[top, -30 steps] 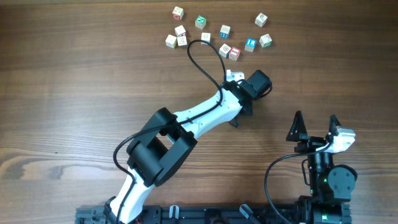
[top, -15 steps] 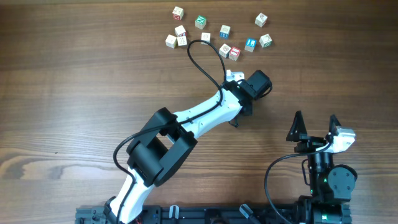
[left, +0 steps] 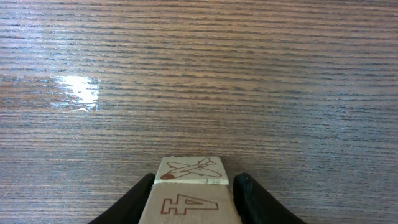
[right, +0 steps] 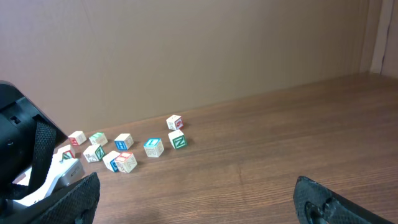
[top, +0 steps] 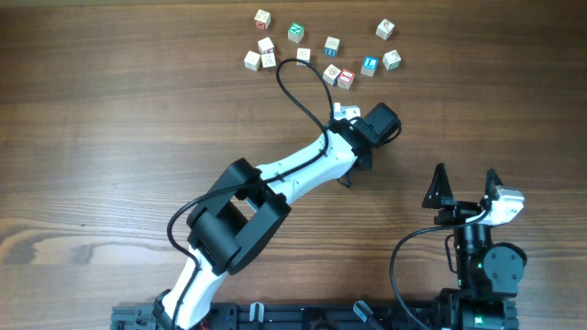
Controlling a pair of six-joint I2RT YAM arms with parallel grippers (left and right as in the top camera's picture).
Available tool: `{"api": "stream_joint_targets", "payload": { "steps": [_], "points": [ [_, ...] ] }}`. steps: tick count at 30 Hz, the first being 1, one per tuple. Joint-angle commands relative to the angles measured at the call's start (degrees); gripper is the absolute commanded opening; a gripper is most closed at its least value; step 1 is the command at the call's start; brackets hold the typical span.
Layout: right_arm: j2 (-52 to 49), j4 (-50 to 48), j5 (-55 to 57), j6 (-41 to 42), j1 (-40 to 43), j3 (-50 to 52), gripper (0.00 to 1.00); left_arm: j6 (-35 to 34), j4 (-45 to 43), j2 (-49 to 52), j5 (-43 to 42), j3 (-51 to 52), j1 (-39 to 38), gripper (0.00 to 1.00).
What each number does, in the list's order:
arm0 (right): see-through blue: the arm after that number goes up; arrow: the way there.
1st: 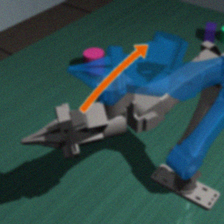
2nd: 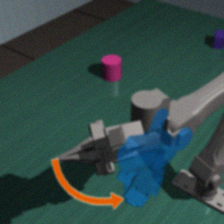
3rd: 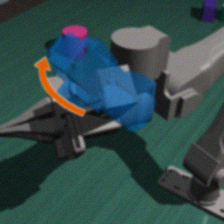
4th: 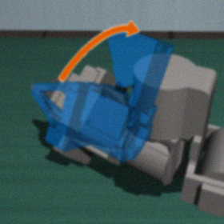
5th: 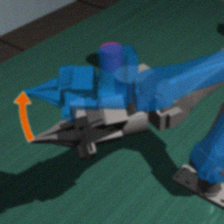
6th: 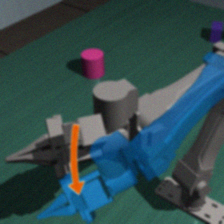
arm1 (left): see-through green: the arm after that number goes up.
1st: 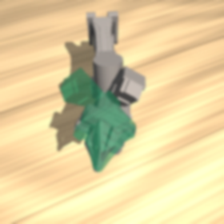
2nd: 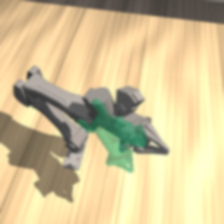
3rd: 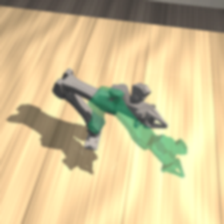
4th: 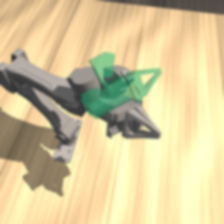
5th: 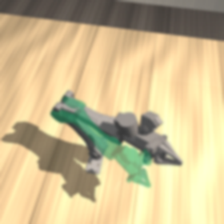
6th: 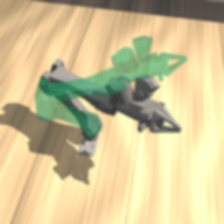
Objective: Form a tower
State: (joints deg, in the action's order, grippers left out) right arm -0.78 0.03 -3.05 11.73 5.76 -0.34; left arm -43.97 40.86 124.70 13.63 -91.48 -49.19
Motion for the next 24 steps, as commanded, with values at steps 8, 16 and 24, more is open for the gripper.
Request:
{"api": "stream_joint_targets", "payload": {
  "steps": [8, 16, 24],
  "points": [
    [0.35, -0.15, -0.87, 0.35, -0.24, 0.04, 1.0, 0.26, -0.13, 1.11, -0.09, 0.52, -0.22, 0.32],
    [0.35, -0.15, -0.87, 0.35, -0.24, 0.04, 1.0, 0.28, -0.13, 1.11, -0.09, 0.52, -0.2, 0.23],
    [0.35, -0.15, -0.87, 0.37, -0.24, 0.04, 1.0, 0.28, -0.13, 1.09, -0.09, 0.52, -0.2, 0.36]
  ]
}}
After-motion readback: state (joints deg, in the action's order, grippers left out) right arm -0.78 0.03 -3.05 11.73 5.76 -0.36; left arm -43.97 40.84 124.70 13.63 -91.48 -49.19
